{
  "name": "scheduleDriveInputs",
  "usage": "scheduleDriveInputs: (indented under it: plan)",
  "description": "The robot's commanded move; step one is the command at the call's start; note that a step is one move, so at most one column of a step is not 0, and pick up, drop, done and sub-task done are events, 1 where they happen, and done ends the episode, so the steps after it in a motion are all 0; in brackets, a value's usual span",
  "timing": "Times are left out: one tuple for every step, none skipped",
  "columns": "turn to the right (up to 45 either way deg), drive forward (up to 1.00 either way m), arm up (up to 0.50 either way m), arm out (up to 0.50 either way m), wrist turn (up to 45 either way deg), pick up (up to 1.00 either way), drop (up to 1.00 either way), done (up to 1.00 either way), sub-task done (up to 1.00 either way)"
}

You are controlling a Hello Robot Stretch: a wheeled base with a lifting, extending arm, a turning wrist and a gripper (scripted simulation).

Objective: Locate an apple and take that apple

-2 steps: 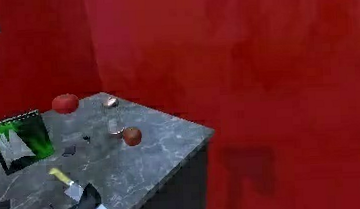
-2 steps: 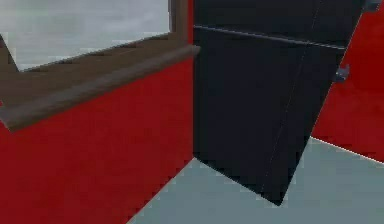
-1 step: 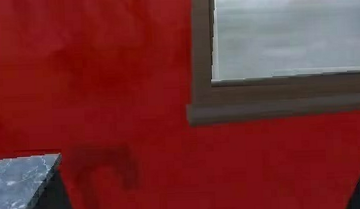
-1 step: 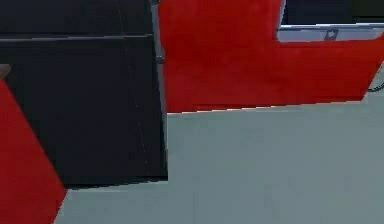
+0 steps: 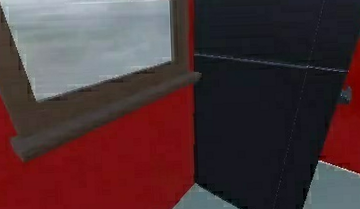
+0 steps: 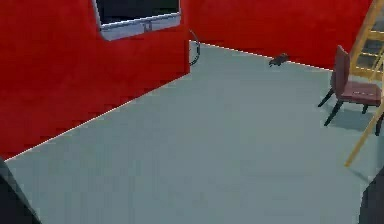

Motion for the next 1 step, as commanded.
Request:
scheduleDriveInputs:
  plan:
    - [39.0,0.00,0.00,0.00,0.0,0.00,0.00,0.00,0.00]
